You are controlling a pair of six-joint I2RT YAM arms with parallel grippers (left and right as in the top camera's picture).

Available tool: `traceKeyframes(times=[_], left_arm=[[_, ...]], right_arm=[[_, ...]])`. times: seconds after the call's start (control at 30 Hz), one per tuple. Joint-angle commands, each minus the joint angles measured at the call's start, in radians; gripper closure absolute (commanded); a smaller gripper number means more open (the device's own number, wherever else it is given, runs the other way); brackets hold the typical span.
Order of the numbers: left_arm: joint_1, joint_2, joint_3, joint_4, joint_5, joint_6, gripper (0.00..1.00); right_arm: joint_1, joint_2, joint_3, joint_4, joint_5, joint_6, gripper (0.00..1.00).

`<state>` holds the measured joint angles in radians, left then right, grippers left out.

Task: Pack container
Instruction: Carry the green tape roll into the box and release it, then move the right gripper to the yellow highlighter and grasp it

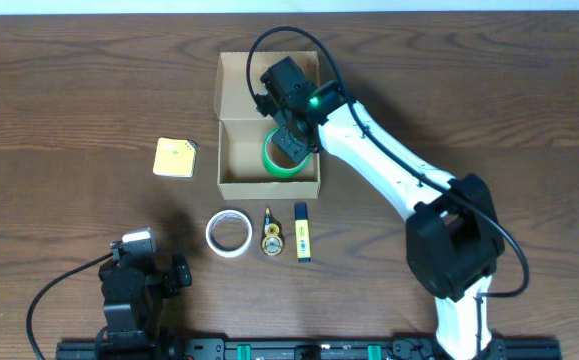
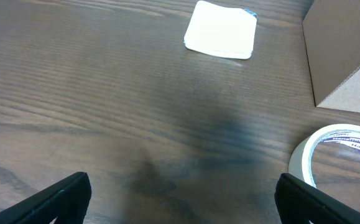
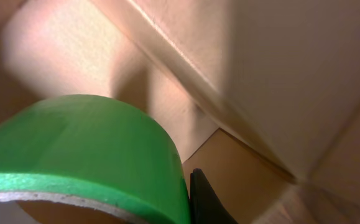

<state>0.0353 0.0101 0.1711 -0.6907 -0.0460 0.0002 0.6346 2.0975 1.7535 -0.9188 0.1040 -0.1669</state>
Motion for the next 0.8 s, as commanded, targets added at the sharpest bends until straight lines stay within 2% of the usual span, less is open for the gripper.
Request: traceKeyframes(times=[0.0, 0.03, 0.2, 0.5, 0.6, 0.67, 0.7, 0.77], left_arm=[[-0.001, -0.006, -0.011, -0.001, -0.014, 0.008, 0.05], [-0.001, -0.006, -0.011, -0.001, -0.013, 0.008, 0.05], [-0.001, -0.006, -0.011, -0.001, -0.014, 0.008, 0.05], [-0.001, -0.006, -0.011, -0.001, -0.013, 0.008, 0.05], [-0.001, -0.006, -0.011, -0.001, -0.013, 0.008, 0.05], [-0.001, -0.006, -0.011, -0.001, -0.014, 0.008, 0.05], [-0.001, -0.006, -0.011, -0.001, -0.014, 0.008, 0.05], [-0.001, -0.006, -0.011, -0.001, -0.014, 0.008, 0.05]], right_arm=[[0.003, 0.03, 0.013, 0.007, 0.005, -0.014, 0.83], [0.003, 0.03, 0.013, 0.011, 0.005, -0.014, 0.73], [0.003, 0.03, 0.013, 0.021, 0.005, -0.014, 0.58], [0.016, 0.014, 0.018, 0.101, -0.013, -0.014, 0.57], [0.032, -0.037, 0.051, 0.117, -0.029, -0.013, 0.57], [0.043, -0.087, 0.093, 0.093, -0.006, 0.022, 0.54], [0.045, -0.106, 0.101, 0.085, 0.012, 0.046, 0.5], [0.045, -0.166, 0.106, 0.062, 0.044, 0.109, 0.31]])
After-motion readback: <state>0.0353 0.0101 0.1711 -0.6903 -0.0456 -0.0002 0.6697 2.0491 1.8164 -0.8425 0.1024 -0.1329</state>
